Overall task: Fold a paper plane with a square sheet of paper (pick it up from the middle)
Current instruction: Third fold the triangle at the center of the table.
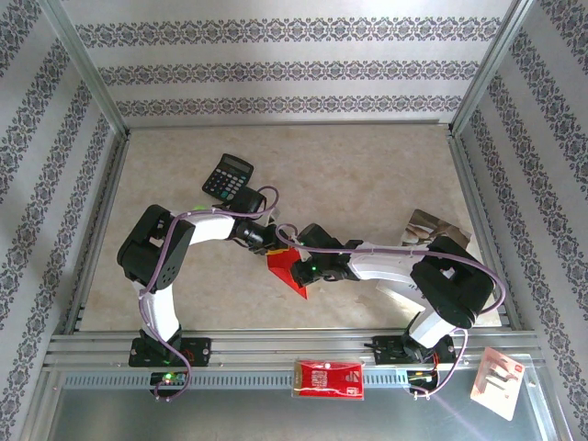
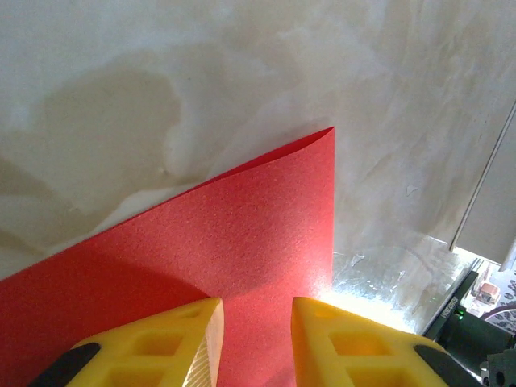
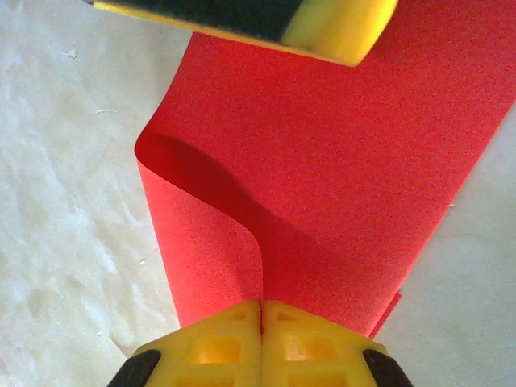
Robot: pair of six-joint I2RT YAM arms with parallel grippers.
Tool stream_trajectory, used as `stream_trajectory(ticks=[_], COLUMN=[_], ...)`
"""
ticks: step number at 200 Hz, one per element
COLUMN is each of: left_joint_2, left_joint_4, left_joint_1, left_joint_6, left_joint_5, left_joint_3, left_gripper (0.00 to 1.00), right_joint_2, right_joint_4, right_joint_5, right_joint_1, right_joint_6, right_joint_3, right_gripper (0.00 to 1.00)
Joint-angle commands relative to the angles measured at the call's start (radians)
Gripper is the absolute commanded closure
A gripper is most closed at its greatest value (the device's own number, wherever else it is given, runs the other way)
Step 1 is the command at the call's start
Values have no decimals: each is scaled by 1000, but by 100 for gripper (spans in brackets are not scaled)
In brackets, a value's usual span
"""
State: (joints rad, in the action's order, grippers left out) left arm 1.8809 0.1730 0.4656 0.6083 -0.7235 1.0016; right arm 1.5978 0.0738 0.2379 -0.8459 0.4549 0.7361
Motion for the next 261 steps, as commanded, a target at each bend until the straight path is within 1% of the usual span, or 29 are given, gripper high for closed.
stream_trajectory(ticks=[1, 261], left_joint_2=[52, 48], left_joint_4=[52, 51], left_joint_1=[10, 11], left_joint_6=[-24, -23], left_joint_5=[47, 45], left_joint_3=[-7, -4], left_gripper=[71, 71], right_joint_2=[14, 56], right_joint_4=[7, 24], right_joint_5=[6, -14], right_joint_1=[11, 11], right_joint_6=[-18, -30], right_joint_3=[24, 14], right_gripper=[98, 98])
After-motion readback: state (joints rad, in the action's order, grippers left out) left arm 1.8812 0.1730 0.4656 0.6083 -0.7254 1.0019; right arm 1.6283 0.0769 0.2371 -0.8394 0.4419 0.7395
